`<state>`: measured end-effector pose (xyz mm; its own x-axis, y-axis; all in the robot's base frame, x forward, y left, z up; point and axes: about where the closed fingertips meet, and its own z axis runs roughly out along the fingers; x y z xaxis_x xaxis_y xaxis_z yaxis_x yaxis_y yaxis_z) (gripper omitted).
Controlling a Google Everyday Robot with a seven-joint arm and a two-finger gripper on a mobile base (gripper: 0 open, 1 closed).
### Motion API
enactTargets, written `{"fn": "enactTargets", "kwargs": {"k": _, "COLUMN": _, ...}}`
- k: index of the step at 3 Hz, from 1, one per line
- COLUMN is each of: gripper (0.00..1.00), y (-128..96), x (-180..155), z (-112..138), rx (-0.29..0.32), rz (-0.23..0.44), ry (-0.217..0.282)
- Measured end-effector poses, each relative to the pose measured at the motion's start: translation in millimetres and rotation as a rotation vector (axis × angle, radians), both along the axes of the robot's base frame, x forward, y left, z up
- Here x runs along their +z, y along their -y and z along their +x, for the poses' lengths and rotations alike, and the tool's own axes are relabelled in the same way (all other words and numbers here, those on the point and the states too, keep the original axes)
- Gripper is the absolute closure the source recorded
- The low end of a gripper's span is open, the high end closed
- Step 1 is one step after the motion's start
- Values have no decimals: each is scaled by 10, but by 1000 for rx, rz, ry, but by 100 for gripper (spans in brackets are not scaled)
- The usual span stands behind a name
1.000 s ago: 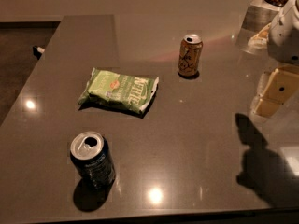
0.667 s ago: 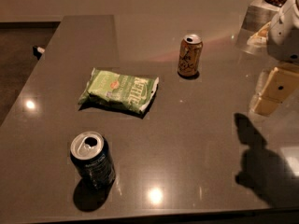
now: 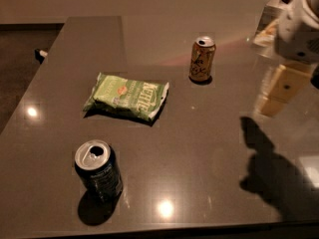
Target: Pick green jalapeno chip bag
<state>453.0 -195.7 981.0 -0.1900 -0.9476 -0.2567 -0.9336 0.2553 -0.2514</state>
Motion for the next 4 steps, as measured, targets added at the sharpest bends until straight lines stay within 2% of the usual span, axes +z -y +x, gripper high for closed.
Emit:
{"fn": "enactTargets", "kwargs": {"k": 2, "gripper": 0, "y": -845, "x": -136, "z": 588, "rx": 54, "rz": 182, "ry": -45}}
{"fn": "enactTargets", "kwargs": {"k": 4, "gripper": 0, "y": -1750, "x": -392, "z": 865, "rx": 130, "rz": 263, "ry": -71}}
